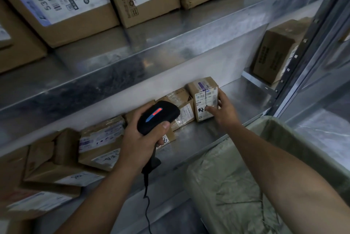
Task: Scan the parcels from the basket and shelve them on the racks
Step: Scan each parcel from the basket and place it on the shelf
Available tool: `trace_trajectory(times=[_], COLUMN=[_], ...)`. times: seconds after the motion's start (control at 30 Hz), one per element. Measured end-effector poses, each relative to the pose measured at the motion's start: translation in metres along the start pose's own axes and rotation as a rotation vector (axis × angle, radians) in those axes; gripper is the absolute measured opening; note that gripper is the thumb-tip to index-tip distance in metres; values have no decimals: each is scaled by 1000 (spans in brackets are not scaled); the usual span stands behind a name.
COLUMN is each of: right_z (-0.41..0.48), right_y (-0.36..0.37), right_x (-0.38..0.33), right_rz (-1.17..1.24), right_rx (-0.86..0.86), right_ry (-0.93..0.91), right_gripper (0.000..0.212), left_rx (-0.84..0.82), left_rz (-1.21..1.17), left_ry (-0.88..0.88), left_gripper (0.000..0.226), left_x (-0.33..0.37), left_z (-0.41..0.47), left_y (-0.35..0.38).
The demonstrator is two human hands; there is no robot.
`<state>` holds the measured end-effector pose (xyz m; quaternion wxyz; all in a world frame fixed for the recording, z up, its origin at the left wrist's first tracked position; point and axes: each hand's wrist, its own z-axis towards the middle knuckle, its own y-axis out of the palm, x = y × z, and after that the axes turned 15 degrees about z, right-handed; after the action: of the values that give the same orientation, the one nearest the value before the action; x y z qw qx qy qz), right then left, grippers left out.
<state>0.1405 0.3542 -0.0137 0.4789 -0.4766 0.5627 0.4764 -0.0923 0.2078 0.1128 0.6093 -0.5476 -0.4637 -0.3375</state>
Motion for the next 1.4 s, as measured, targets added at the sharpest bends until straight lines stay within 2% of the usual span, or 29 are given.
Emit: trace_trajectory(times=[0.1, 0.27, 0.43, 0.63, 0.73, 0.8, 0.93, 1.03, 1.4], right_z=[7, 18, 24, 24, 20, 15, 5, -7, -88], right_y=[1, 5, 9, 11, 9, 7, 1, -5, -16], right_x=[6, 13, 17, 17, 15, 14, 12, 9, -6], right_rz=[-18, -5, -20, -58, -76, -75, -74, -76, -123], right_rx=[-2, 6, 7, 4, -13, -15, 14, 33, 91], right_ry=[-18, -28, -47, -61, -58, -56, -20, 2, -9], right_gripper=[69, 68, 67, 68, 71, 75, 82, 84, 76], left_rx=[10, 29, 65, 86, 84, 83, 76, 59, -54], left_rz=[-5, 24, 35, 43, 22, 14, 23, 21, -8], left_ry=[-6, -20, -30, -41, -41, -37, -28, -40, -67], left_gripper=[60, 49, 56, 52, 60, 63, 52, 53, 51], left_x=[0, -4, -7, -11, -11, -11, -11, -13, -21], left_z=[-1, -3, -9, -18, -22, -24, -30, -36, -70], left_y=[2, 1, -3, -6, -7, -6, -5, -4, -11])
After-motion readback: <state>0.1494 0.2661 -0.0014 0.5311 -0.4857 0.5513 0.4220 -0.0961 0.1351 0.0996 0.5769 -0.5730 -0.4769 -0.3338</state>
